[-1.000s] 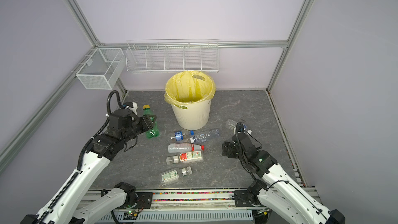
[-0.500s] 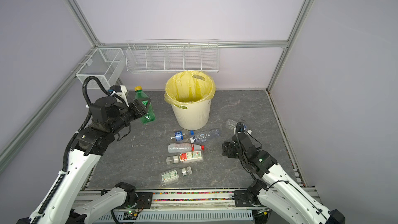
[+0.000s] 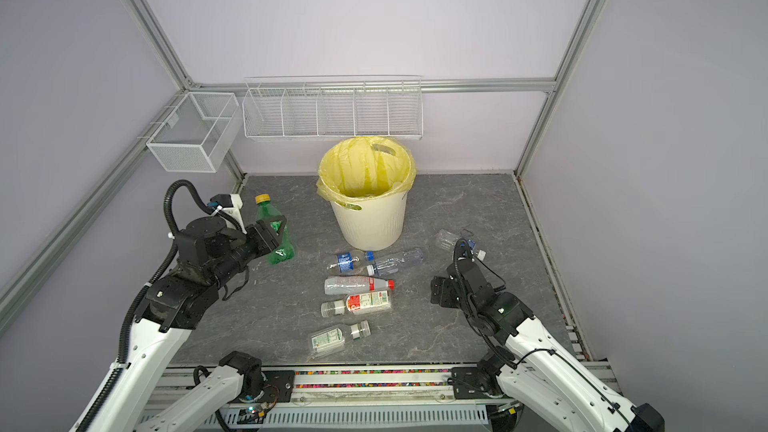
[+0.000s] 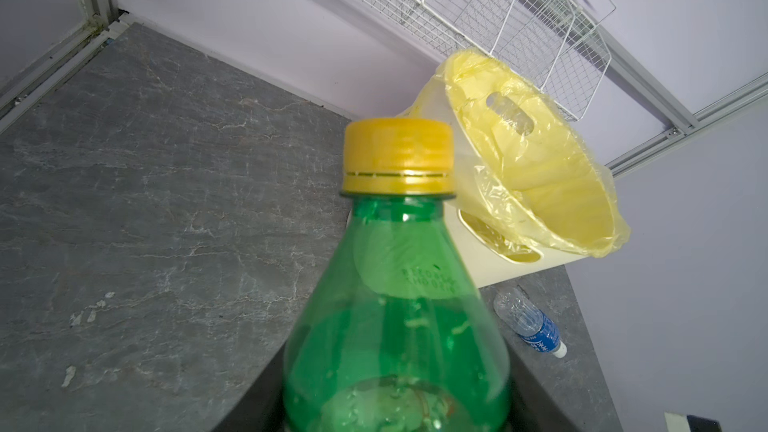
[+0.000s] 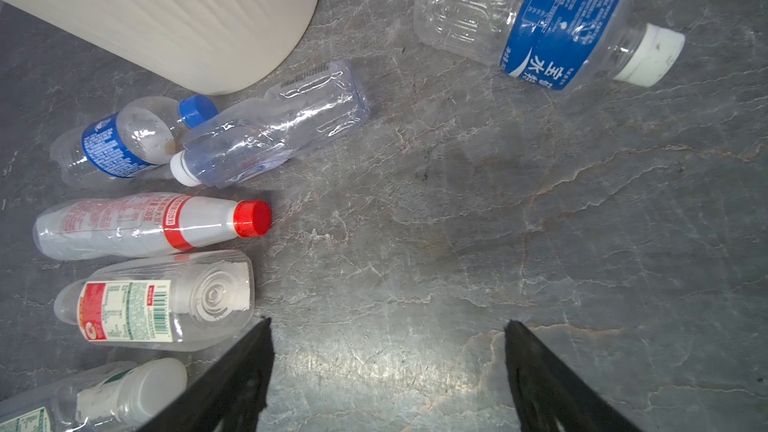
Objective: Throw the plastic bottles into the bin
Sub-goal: 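Carry the green bottle with the left gripper up over the bin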
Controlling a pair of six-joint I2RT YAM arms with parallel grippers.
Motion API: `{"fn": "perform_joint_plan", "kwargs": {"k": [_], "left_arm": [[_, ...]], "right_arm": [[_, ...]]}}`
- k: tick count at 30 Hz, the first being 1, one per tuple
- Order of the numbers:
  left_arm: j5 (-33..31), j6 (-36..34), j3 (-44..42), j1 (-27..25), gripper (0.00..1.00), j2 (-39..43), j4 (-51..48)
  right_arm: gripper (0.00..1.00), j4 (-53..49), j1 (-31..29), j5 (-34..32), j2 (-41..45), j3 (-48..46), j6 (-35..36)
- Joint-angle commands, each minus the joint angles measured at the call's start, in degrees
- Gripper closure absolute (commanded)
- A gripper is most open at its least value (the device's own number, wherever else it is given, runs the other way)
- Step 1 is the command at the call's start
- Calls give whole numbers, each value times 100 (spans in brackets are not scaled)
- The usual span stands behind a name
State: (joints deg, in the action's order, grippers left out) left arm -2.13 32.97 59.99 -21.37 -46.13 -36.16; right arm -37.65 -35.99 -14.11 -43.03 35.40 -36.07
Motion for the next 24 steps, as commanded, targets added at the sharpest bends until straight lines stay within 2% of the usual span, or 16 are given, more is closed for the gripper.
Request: {"fn": "perform_joint_plan", "kwargs": {"k": [1,9,13,17,19,20,21,24], "left_arm": [[-110,81,-64,25,48,57,-40],[385,55,767,27,49,-831,579],[844,95,1907,20,49,-1971,836],[1220,558,3378,-107,45,-3442,1352],[1437,626,4513,-319,36,-4419,1246],[1494,634,5080,-393,24,-4833,994],[1646,610,5724,-444,1,-5290,730],[1731,530,7098,-456,0,-6036,18]], "right_arm": [[12,137,31,-32,6,-87,-119],[12,82,31,-66,74,-113,-126],[12,61,30,-100,124,-86,-109],[12,83,41,-110,81,-44,-94],[12,48,44,-103,36,40,-92],[12,16,48,-115,14,87,-93],[12,-30,48,-137,5,134,-93],[12,-123,40,-154,47,259,-101]]}}
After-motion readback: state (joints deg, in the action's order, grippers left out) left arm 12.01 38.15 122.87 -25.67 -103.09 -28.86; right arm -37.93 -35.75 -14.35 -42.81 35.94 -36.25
